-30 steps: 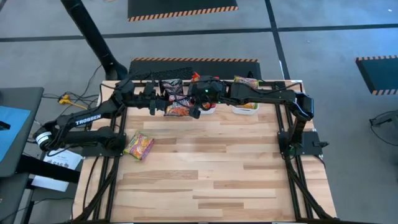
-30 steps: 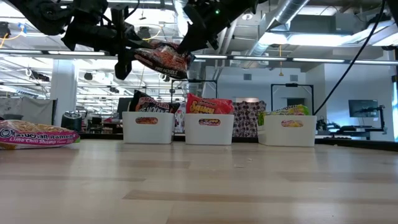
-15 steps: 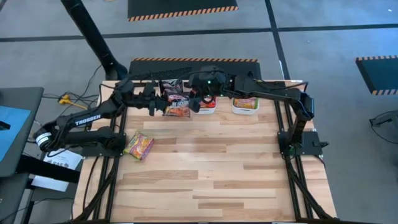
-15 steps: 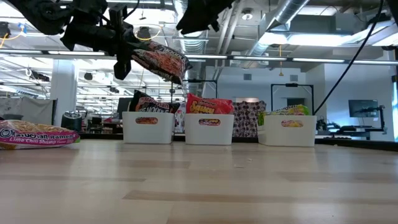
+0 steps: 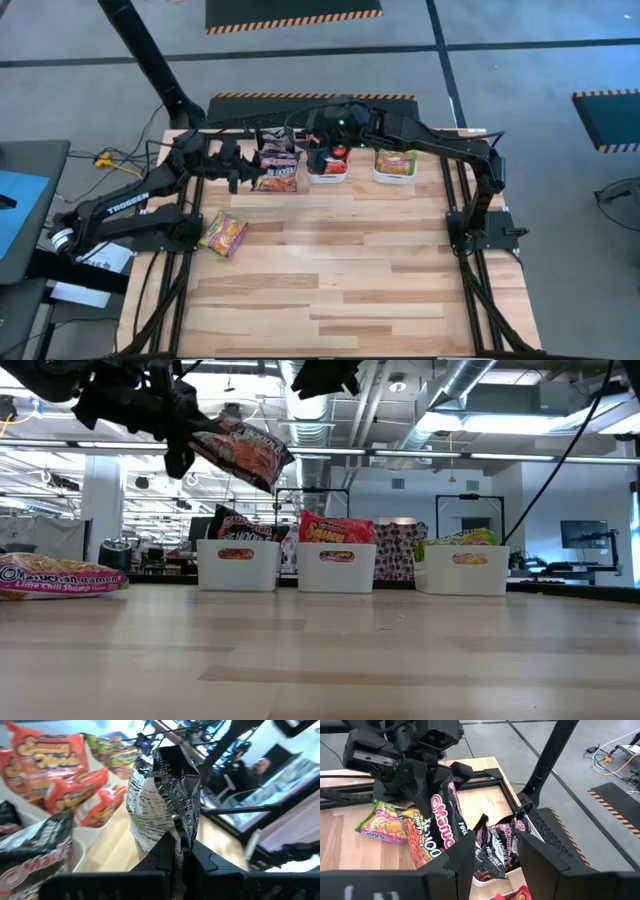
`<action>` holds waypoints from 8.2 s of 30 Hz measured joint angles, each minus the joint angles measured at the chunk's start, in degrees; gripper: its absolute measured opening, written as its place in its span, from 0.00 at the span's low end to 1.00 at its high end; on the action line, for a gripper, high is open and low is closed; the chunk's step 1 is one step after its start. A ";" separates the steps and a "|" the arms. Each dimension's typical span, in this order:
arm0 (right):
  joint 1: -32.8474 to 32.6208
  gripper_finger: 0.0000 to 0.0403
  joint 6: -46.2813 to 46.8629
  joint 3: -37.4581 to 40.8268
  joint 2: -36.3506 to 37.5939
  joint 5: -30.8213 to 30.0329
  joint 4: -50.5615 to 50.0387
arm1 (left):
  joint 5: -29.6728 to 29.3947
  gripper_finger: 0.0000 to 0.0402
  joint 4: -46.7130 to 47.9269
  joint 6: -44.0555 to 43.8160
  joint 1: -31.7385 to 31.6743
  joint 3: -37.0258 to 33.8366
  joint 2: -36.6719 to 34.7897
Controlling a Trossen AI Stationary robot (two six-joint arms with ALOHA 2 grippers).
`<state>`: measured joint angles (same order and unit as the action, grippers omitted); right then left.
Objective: Sort Maruchan noodles
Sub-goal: Put the black noodle pack into the left white bin
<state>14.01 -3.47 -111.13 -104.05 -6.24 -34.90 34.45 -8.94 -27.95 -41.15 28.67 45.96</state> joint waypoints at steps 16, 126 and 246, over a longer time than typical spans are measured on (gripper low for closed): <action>0.02 0.42 0.01 -0.02 -0.04 -0.02 -2.21 | -14.24 0.01 -22.98 0.33 1.52 -17.31 -5.21; 0.02 0.42 0.01 -0.02 -0.09 -0.02 -2.51 | -3.27 0.37 -26.11 5.59 -10.03 -8.73 26.31; -0.10 0.42 0.49 -0.02 -0.09 0.20 -4.17 | -24.89 0.29 26.26 20.06 1.45 13.86 31.39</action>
<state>13.90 -2.98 -111.15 -104.14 -6.04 -39.07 9.56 17.32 -7.89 -39.70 42.52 77.35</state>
